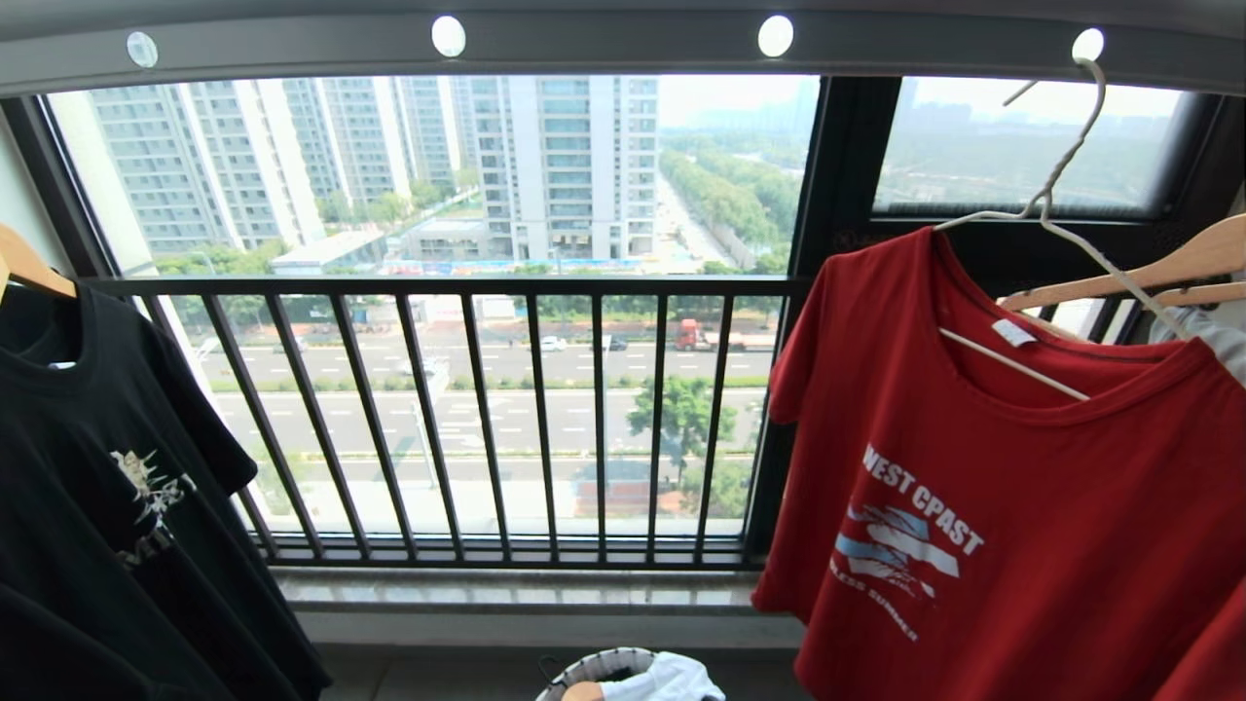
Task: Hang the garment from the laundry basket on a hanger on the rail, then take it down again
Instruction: Take the clothes off the clothes rack
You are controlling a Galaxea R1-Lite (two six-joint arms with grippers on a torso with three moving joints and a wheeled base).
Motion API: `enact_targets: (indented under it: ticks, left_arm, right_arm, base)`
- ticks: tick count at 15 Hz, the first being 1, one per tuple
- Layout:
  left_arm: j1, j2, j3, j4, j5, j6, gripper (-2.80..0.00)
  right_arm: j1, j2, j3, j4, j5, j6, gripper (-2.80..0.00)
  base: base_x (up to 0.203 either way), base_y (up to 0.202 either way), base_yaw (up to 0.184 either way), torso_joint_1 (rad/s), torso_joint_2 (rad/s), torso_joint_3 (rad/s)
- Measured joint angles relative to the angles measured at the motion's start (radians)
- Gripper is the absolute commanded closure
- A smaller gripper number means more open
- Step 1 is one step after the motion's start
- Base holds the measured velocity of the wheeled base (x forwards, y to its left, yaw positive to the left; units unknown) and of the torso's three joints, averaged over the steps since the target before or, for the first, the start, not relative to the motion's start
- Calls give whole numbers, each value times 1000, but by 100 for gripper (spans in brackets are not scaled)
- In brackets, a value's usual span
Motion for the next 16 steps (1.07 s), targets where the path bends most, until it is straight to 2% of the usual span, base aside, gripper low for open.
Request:
enact_targets:
  ticks: [16]
  left_arm:
    - [0, -1, 0, 0, 1, 0, 0]
  right_arm:
    - [0, 0, 0, 0, 0, 0, 0]
  base:
    - [0, 0, 0, 0, 0, 0]
